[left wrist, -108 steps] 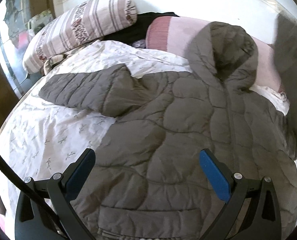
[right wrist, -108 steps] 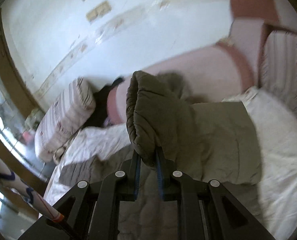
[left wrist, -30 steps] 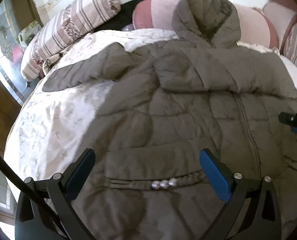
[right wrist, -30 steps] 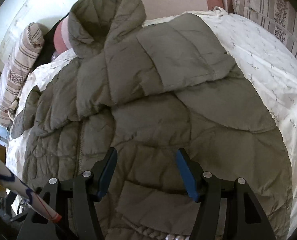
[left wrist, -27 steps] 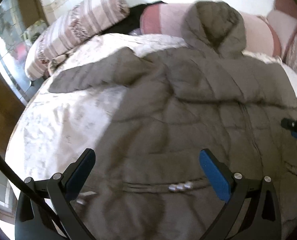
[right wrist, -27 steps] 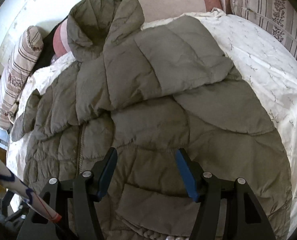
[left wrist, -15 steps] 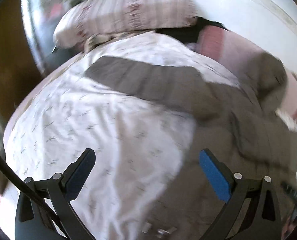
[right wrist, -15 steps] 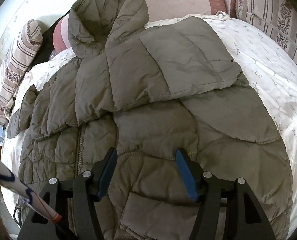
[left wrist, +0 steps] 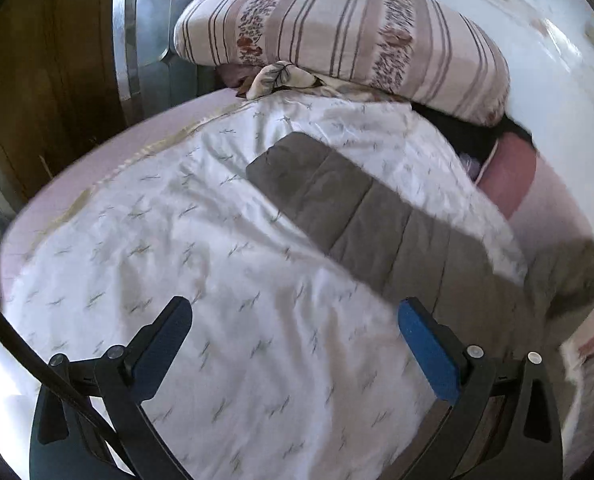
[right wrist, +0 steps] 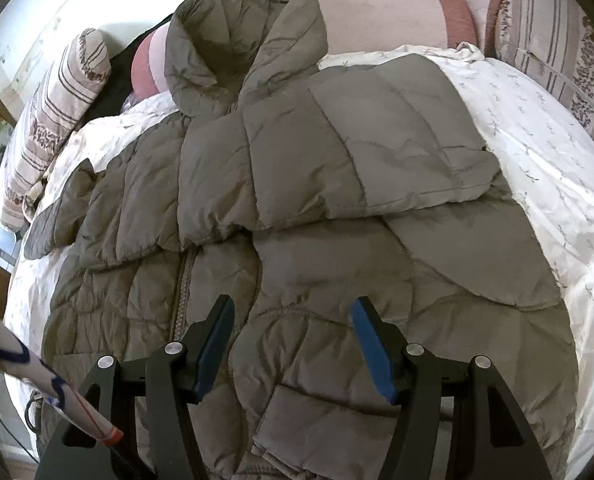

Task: Fold large clothes
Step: 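Move the left tool to the other sleeve cuff, then close the left tool on the sleeve cuff and lift it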

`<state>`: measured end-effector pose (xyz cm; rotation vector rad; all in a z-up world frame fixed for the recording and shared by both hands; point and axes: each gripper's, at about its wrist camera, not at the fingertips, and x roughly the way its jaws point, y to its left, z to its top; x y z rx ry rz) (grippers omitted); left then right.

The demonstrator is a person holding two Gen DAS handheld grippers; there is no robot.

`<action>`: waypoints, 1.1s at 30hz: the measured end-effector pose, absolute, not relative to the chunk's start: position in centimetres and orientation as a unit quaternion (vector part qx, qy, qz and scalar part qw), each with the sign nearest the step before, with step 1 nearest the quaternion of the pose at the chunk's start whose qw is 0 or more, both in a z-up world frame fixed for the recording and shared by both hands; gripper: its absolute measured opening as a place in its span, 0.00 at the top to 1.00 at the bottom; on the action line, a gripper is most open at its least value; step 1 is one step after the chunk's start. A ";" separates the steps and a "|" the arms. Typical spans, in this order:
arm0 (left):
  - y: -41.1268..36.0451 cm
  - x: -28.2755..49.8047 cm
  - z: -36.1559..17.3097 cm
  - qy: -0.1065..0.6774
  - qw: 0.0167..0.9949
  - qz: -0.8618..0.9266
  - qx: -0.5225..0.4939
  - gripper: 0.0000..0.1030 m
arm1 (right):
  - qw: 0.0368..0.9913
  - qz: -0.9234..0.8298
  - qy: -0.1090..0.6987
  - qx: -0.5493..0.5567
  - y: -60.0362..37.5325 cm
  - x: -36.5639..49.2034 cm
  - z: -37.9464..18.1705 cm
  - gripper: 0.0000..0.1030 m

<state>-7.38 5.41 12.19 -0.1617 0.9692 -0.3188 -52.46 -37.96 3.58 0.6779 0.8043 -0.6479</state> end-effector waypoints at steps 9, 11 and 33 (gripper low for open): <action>3.9 1.5 7.4 0.512 0.831 -0.161 -0.145 0.51 | 0.823 -0.292 0.384 0.301 -37.5 -50.7 3.5 0.36; 3.9 3.0 6.5 0.515 0.824 -0.163 -0.169 0.56 | 0.824 -0.291 0.387 0.295 -37.4 -50.2 3.5 0.36; 3.0 8.5 3.1 0.464 0.824 -0.152 -0.287 0.91 | 0.822 -0.288 0.386 0.303 -37.9 -48.9 3.1 0.36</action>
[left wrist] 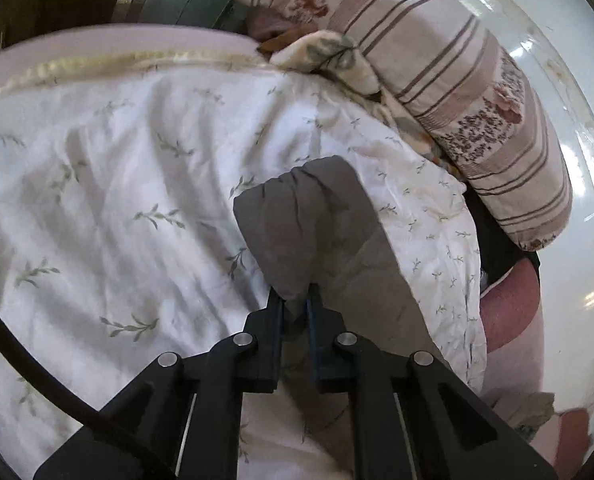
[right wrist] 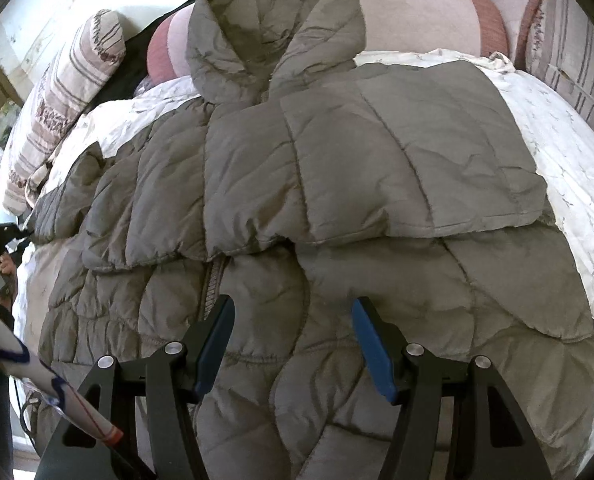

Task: Fold large clothes
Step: 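Close the left tool on the sleeve cuff and lift it, then carry the sleeve across the jacket body with the left tool and release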

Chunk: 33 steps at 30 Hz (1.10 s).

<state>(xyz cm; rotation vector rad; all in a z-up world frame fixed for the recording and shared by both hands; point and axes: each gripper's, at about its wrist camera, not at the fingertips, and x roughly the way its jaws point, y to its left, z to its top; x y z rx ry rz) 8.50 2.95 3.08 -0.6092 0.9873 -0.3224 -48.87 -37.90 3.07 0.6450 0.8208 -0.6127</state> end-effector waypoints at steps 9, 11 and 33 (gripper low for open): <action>3.4 5.0 10.9 0.417 0.850 -0.197 -0.256 0.91 | 0.819 -0.376 0.334 0.275 -41.1 -50.1 4.4 0.36; 3.0 3.8 13.1 0.406 0.855 -0.210 -0.245 0.91 | 0.814 -0.365 0.345 0.292 -42.0 -49.5 3.4 0.36; -16.9 -25.7 28.6 0.313 0.797 -0.512 -0.075 0.91 | 0.801 -0.386 0.238 0.390 -44.3 -58.6 6.6 0.34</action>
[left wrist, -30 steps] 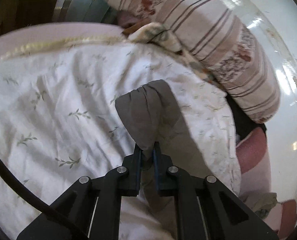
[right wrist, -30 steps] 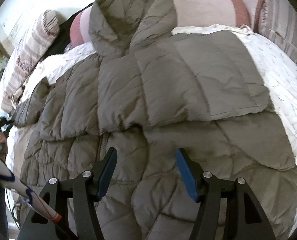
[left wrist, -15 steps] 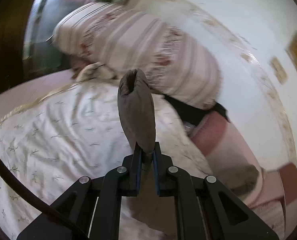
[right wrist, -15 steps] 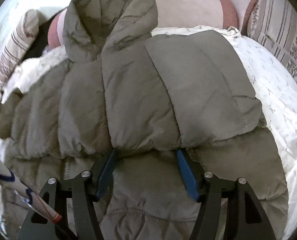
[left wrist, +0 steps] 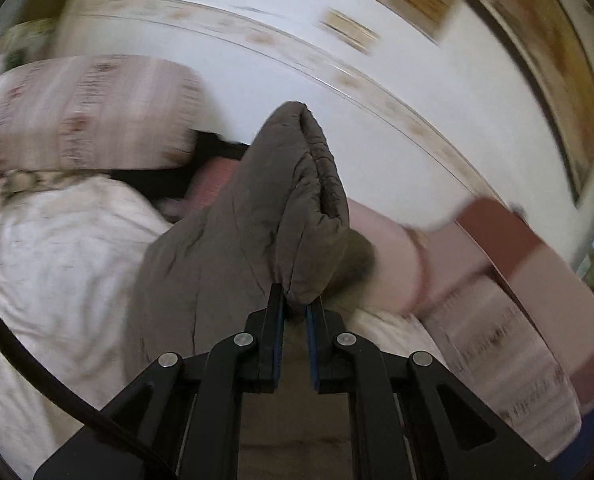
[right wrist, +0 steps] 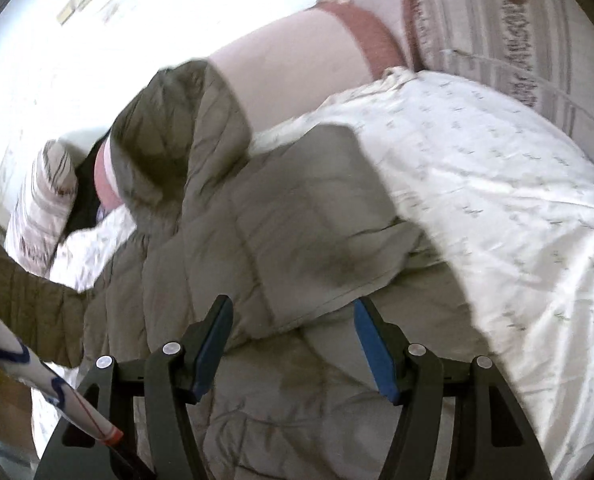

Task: Fold large clothes
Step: 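Carry the sleeve across the jacket body with the left tool and release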

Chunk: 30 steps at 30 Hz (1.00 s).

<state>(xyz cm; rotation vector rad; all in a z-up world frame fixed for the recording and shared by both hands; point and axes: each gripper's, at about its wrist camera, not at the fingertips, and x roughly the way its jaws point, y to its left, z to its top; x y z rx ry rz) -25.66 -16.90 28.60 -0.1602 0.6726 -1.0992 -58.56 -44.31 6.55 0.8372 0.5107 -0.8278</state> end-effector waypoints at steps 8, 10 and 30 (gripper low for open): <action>-29.1 -37.8 19.0 0.389 0.723 -0.570 0.010 0.90 | 0.787 -0.419 0.201 0.406 -45.7 -63.2 7.7 0.34; -31.7 -39.8 14.9 0.417 0.714 -0.561 0.040 0.89 | 0.783 -0.426 0.193 0.411 -46.0 -64.4 7.8 0.34; -23.0 -30.3 12.8 0.364 0.800 -0.473 0.061 0.40 | 0.789 -0.278 0.184 0.516 -46.5 -60.7 5.2 0.34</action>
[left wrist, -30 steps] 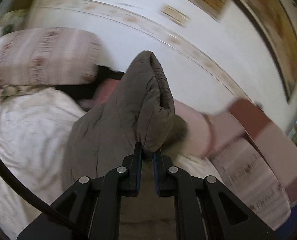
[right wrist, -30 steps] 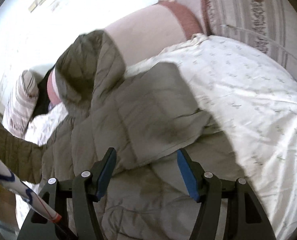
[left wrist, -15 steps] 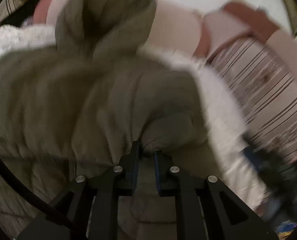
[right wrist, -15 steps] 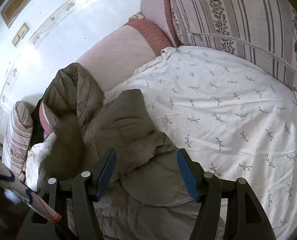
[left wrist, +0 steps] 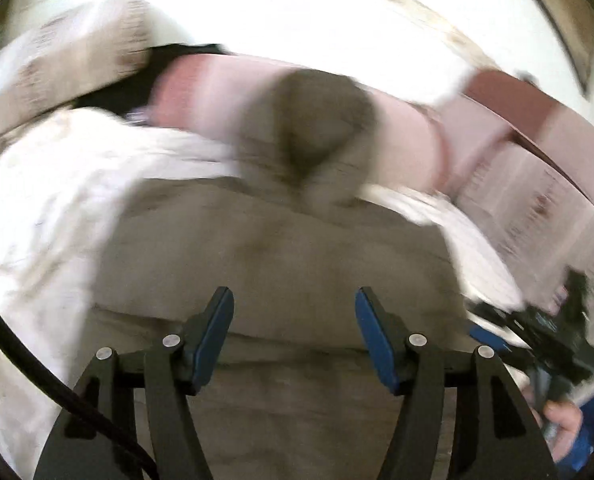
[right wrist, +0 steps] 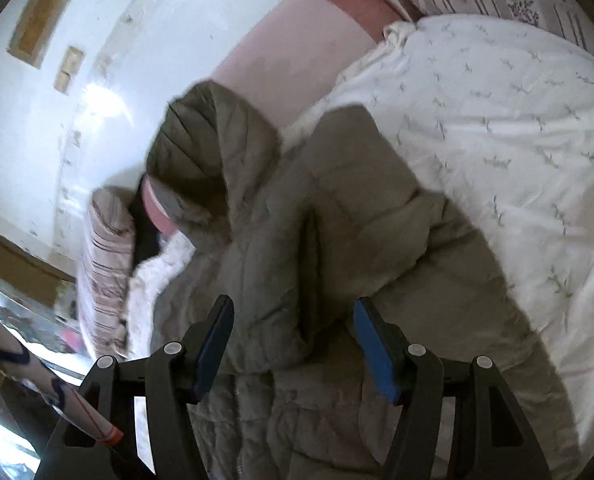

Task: Fold large clothes

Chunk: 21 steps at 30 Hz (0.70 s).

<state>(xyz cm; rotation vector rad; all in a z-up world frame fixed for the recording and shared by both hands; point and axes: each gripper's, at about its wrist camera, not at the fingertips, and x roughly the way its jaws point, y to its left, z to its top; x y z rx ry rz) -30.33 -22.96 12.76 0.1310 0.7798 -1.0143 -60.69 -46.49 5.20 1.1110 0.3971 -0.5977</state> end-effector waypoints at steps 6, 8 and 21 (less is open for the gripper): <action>-21.1 -23.7 8.9 0.400 0.825 -0.398 0.026 0.40 | 0.782 -0.270 0.219 0.517 -46.2 -57.8 3.4 0.50; -22.1 -23.0 6.7 0.425 0.820 -0.383 0.031 0.40 | 0.788 -0.270 0.240 0.499 -45.9 -56.4 3.3 0.75; -22.3 -23.1 6.3 0.413 0.844 -0.337 0.064 0.30 | 0.752 -0.410 0.278 0.435 -45.3 -55.8 2.9 0.54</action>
